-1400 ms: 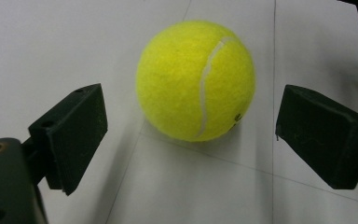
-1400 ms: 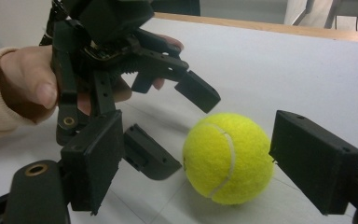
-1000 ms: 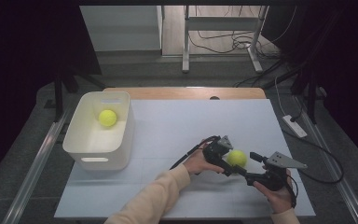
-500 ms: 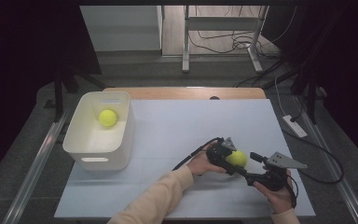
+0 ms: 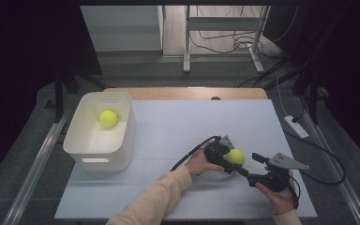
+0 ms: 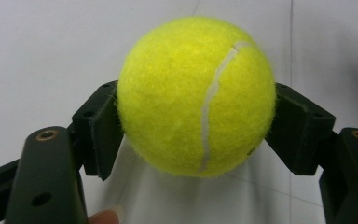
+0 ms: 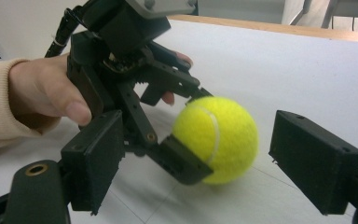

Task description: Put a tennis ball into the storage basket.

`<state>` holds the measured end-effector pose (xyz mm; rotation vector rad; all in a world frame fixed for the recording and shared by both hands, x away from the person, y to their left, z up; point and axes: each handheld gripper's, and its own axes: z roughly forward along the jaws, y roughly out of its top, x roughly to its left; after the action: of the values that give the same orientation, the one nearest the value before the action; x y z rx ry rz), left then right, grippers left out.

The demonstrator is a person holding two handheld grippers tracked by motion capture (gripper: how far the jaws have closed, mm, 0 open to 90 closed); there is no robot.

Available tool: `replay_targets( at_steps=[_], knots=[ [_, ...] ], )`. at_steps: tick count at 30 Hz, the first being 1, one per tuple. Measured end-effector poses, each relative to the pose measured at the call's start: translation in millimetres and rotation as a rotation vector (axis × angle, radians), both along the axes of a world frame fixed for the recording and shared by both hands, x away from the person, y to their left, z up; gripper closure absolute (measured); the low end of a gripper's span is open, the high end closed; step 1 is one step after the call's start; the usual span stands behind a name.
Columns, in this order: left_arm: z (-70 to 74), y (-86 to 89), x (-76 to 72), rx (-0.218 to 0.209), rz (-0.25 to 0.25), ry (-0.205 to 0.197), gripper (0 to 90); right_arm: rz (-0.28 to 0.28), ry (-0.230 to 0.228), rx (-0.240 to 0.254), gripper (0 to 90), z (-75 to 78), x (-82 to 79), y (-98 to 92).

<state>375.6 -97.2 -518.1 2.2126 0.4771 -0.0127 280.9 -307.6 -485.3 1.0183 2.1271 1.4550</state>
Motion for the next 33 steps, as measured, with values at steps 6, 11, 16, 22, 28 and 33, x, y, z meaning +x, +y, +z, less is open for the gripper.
replay_targets(
  at_steps=[6, 11, 16, 22, 28, 33],
  knots=[
    [6.1, 11.4, 0.9, -0.025, 0.025, -0.009, 27.0, 0.000, 0.002, -0.001, 17.8, -0.5, 0.4, 0.1],
    [12.4, 19.2, -0.5, -0.039, 0.038, -0.022, 27.0, 0.000, 0.004, -0.004, 17.8, -1.4, 0.8, 0.6],
    [18.0, 26.4, -2.9, -0.042, 0.043, -0.040, 27.0, 0.001, 0.003, -0.006, 17.8, -1.7, 0.7, 0.9],
    [21.4, 34.0, -3.4, -0.055, 0.067, -0.043, 27.0, 0.002, 0.004, -0.005, 17.8, -2.1, 0.7, 1.1],
    [25.3, 45.7, -5.0, -0.057, 0.086, -0.054, 27.0, 0.001, 0.009, -0.009, 17.8, -3.0, 1.0, 1.3],
    [29.9, 57.2, -6.6, -0.060, 0.103, -0.067, 27.0, 0.003, 0.009, -0.012, 17.8, -3.9, 1.7, 1.8]
  ],
)
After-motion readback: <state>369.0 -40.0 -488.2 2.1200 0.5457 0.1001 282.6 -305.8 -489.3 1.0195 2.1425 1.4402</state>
